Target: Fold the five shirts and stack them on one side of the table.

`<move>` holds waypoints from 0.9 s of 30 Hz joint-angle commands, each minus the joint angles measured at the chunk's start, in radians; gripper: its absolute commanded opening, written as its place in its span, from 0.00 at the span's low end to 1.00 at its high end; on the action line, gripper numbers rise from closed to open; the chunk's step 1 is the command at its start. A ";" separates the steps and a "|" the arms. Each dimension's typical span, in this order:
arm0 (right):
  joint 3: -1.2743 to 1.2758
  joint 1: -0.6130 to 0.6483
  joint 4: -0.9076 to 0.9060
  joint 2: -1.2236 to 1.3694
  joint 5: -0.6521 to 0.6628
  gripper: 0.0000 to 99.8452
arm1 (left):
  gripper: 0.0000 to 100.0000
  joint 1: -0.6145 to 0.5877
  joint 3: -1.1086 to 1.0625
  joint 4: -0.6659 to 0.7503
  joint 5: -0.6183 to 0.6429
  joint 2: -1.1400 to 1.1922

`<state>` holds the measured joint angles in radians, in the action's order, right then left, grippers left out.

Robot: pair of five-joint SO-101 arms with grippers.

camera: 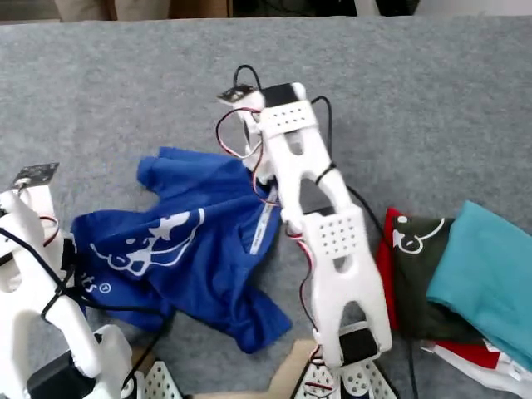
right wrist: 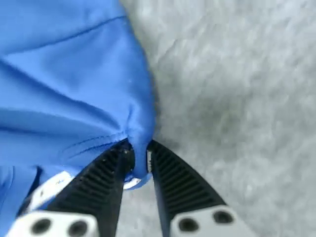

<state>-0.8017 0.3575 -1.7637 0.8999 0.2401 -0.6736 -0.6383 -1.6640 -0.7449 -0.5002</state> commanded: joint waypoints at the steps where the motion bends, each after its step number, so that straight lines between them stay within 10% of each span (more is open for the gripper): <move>1: 0.148 -0.027 -0.008 -0.205 0.017 0.00 | 0.02 0.000 0.061 -0.034 -0.095 -0.018; 13: 0.688 -0.090 0.161 -0.618 0.060 0.00 | 0.12 0.135 0.186 -0.095 -0.038 -0.025; 27: 0.931 -0.157 0.485 -0.702 0.038 0.00 | 0.26 -0.196 0.367 -0.092 0.052 -0.015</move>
<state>0.1281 0.2394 -1.3740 0.2447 0.2923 -0.8746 -0.3406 -1.7469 -0.7081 -0.5002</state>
